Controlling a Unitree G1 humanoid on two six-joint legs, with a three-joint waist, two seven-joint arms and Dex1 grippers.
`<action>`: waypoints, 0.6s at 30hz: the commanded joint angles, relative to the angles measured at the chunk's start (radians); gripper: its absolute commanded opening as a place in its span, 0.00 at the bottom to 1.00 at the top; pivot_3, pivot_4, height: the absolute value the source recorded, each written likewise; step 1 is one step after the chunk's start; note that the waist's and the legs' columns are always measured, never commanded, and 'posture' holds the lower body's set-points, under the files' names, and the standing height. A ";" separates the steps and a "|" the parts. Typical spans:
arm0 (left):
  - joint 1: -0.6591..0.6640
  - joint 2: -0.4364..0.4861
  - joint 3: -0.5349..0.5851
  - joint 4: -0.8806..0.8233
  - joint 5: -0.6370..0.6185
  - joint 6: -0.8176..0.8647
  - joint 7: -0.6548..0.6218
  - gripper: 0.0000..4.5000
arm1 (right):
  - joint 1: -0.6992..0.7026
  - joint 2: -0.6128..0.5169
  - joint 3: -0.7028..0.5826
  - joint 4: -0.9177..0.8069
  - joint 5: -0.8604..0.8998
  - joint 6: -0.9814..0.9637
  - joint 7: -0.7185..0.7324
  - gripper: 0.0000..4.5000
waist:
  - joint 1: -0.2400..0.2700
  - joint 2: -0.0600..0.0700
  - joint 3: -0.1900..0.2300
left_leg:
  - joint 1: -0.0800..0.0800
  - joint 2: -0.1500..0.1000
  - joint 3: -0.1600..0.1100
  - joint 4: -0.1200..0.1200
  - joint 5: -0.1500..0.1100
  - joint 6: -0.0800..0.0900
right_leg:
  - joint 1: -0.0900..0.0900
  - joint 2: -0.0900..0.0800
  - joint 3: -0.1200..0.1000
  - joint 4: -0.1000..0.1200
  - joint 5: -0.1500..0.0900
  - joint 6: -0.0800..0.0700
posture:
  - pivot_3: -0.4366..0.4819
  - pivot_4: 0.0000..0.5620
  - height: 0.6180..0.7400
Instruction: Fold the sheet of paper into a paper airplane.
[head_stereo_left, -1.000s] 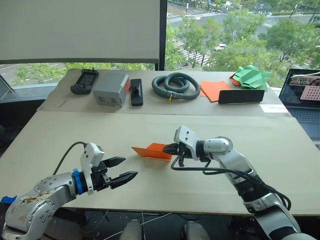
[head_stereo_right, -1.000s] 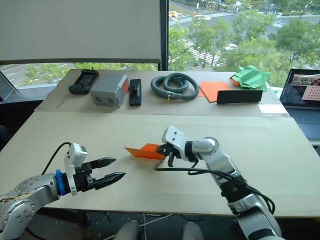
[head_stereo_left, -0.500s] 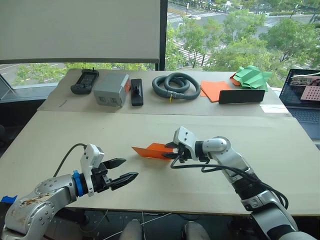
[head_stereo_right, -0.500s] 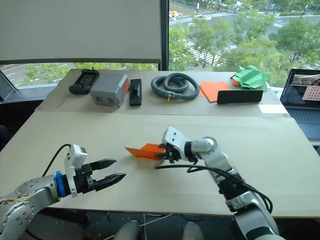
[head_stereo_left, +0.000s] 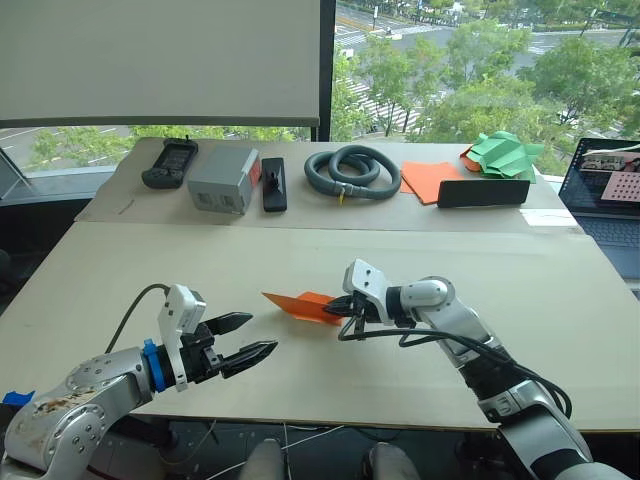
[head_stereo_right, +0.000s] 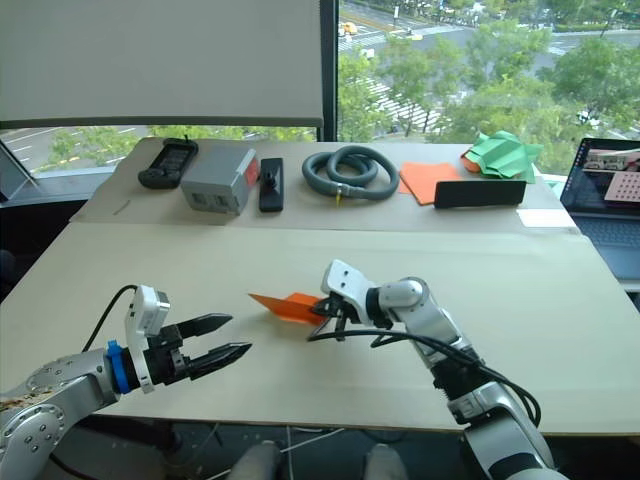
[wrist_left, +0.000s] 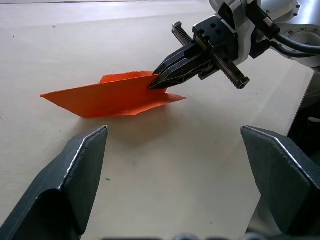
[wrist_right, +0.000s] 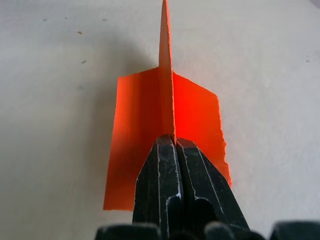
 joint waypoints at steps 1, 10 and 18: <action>-0.069 0.003 -0.003 -0.044 -0.026 0.000 0.009 1.00 | 0.017 -0.010 -0.118 -0.130 0.055 0.090 -0.073 0.00 | 0.005 0.000 0.000 | 0.000 0.000 0.000 0.000 0.000 0.000 | 0.000 0.000 0.000 0.000 0.000 0.000 | 0.48 0.27 0.75; -0.340 -0.028 -0.148 0.013 0.014 -0.012 -0.013 1.00 | -0.009 -0.066 -0.501 -0.118 -0.028 0.444 -0.574 0.00 | 0.029 0.001 0.000 | -0.004 0.000 0.002 0.000 0.009 -0.012 | 0.001 0.000 0.001 -0.001 0.000 0.001 | 0.48 0.27 0.75; -0.529 -0.119 -0.251 0.105 0.099 -0.051 -0.034 1.00 | 0.013 -0.074 -0.555 -0.016 -0.068 0.510 -0.751 0.00 | 0.004 0.001 -0.001 | -0.004 0.000 0.004 -0.001 0.019 0.003 | 0.005 0.001 0.004 0.000 0.000 0.001 | 0.48 0.27 0.75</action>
